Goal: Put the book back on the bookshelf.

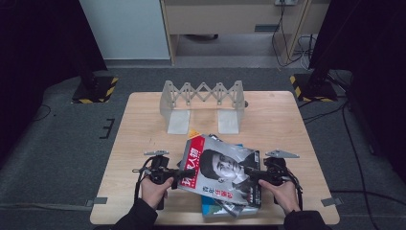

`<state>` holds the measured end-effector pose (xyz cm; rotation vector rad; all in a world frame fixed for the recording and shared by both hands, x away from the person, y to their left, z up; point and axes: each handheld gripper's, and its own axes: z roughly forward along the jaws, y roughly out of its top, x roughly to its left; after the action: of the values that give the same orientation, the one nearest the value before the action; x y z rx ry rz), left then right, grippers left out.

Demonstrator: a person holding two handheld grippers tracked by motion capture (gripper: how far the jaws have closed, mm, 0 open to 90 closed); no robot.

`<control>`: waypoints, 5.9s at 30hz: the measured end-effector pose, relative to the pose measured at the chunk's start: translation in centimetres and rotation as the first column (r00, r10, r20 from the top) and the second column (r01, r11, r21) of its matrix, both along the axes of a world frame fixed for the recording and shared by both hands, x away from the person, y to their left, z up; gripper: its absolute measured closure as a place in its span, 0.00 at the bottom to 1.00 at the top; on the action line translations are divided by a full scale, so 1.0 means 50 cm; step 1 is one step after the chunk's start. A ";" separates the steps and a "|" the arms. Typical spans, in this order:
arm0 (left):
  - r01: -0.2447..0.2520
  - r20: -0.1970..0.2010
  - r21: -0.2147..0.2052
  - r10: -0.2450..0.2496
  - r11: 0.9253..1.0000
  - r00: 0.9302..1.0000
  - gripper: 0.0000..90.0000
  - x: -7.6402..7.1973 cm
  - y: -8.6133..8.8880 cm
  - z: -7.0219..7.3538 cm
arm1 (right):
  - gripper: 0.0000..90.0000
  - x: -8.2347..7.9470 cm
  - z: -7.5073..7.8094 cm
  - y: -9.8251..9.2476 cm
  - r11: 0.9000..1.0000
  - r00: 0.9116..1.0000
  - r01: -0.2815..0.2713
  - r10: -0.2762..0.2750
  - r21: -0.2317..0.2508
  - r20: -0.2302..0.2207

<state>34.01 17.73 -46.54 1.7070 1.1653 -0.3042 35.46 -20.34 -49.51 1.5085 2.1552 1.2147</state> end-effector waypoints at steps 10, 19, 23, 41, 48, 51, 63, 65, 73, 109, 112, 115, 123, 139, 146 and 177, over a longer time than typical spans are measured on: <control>-0.036 0.007 -0.052 0.037 0.998 0.999 0.94 0.015 0.004 0.030 | 0.06 0.006 0.010 -0.047 0.998 0.997 0.070 -0.070 -0.006 0.035; -0.046 0.005 -0.092 0.046 0.995 0.999 0.95 0.027 0.002 0.049 | 0.06 0.015 0.010 -0.118 0.984 0.984 0.170 -0.167 -0.047 0.064; -0.050 -0.011 -0.122 0.050 0.991 0.999 0.95 0.031 0.000 0.052 | 0.06 0.018 0.006 -0.142 0.978 0.979 0.197 -0.192 -0.073 0.065; -0.034 -0.007 -0.233 0.033 0.972 0.999 0.96 0.042 -0.035 0.096 | 0.07 0.025 -0.035 -0.173 0.952 0.982 0.179 -0.186 -0.247 -0.008; -0.023 0.012 -0.262 0.027 0.965 1.000 0.96 0.043 -0.037 0.115 | 0.05 0.031 -0.052 -0.181 0.950 0.983 0.162 -0.178 -0.265 -0.038; -0.024 0.017 -0.266 0.030 0.964 0.999 0.96 0.044 -0.038 0.119 | 0.04 0.031 -0.058 -0.179 0.953 0.985 0.148 -0.165 -0.265 -0.044; -0.025 0.052 -0.320 0.044 0.947 0.998 0.95 0.044 -0.021 0.152 | 0.03 0.033 -0.075 -0.177 0.950 0.991 0.115 -0.132 -0.289 -0.038; -0.029 0.055 -0.328 0.049 0.944 0.997 0.95 0.044 -0.019 0.156 | 0.02 0.032 -0.077 -0.177 0.951 0.990 0.121 -0.135 -0.284 -0.032; -0.022 0.046 -0.313 0.038 0.950 0.998 0.95 0.046 -0.052 0.140 | 0.01 0.030 -0.080 -0.178 0.953 0.990 0.128 -0.138 -0.276 -0.015; -0.156 0.112 -0.375 0.212 0.914 0.971 0.95 0.057 0.068 0.194 | 0.00 0.025 -0.088 -0.186 0.959 0.992 0.125 -0.122 -0.256 0.027; -0.173 0.123 -0.378 0.234 0.910 0.964 0.95 0.058 0.082 0.200 | 0.00 0.026 -0.088 -0.186 0.958 0.992 0.124 -0.121 -0.259 0.027; -0.206 0.144 -0.382 0.278 0.901 0.950 0.95 0.058 0.114 0.210 | 0.00 0.026 -0.088 -0.185 0.958 0.992 0.128 -0.126 -0.256 0.026; -0.269 0.150 -0.390 0.349 0.881 0.925 0.95 0.055 0.166 0.221 | 0.00 0.026 -0.088 -0.184 0.958 0.991 0.132 -0.129 -0.257 0.027; -0.370 0.182 -0.391 0.465 0.843 0.866 0.95 0.046 0.265 0.245 | 0.00 0.026 -0.088 -0.185 0.958 0.992 0.130 -0.127 -0.256 0.026; -0.390 0.202 -0.405 0.497 0.827 0.844 0.95 0.036 0.300 0.258 | 0.00 0.026 -0.088 -0.185 0.958 0.991 0.130 -0.127 -0.257 0.027; -0.500 0.292 -0.276 0.567 0.821 0.770 0.96 0.108 0.324 0.314 | 0.00 0.027 -0.089 -0.184 0.957 0.991 0.132 -0.129 -0.258 0.029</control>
<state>39.39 33.93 -30.84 1.1344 1.2428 0.2515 36.82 -29.55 -53.94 1.4977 2.0739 0.8579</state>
